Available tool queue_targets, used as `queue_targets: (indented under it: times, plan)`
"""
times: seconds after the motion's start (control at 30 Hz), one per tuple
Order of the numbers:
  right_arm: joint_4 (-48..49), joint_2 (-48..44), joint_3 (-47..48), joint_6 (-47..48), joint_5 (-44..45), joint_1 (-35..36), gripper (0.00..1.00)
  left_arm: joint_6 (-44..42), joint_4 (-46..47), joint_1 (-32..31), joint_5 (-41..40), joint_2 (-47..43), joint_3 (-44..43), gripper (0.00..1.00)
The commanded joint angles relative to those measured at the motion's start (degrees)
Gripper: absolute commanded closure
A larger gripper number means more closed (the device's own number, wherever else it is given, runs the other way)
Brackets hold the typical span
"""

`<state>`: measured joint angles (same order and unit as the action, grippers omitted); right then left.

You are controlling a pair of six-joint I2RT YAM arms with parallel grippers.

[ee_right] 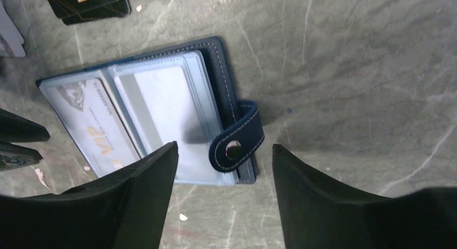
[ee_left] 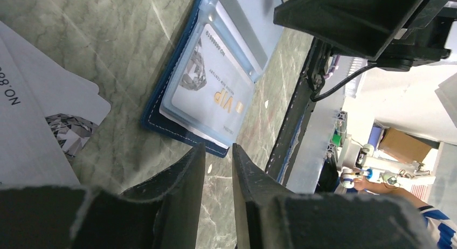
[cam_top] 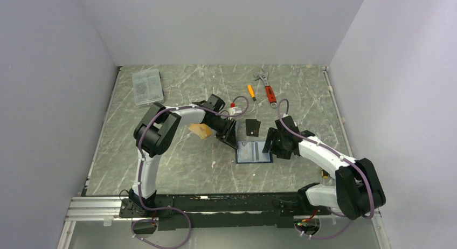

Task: Put the credit cards into the card holder
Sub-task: Close the card holder at the center of the board.

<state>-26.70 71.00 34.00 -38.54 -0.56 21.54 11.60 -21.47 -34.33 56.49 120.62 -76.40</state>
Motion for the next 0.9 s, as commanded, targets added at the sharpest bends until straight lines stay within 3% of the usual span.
queue_targets:
  times: [0.0,0.1,0.43,0.87]
  plan:
    - [5.34,2.43,-0.15,-0.82,2.23,0.09,0.38,-0.35,0.19,-0.89,-2.05,-2.41,0.90,0.69]
    - [6.95,2.96,-1.01,-1.51,1.13,0.15,0.51,0.50,0.30,-1.09,-2.13,-1.21,0.85,0.70]
    - [18.55,-6.46,-9.85,-3.63,-8.06,0.08,0.71,1.73,0.10,-1.27,-0.78,3.31,-2.12,0.82]
    - [23.04,-14.35,-8.87,-3.04,-14.88,0.13,0.69,1.72,1.60,-1.79,0.01,1.73,-2.21,0.91]
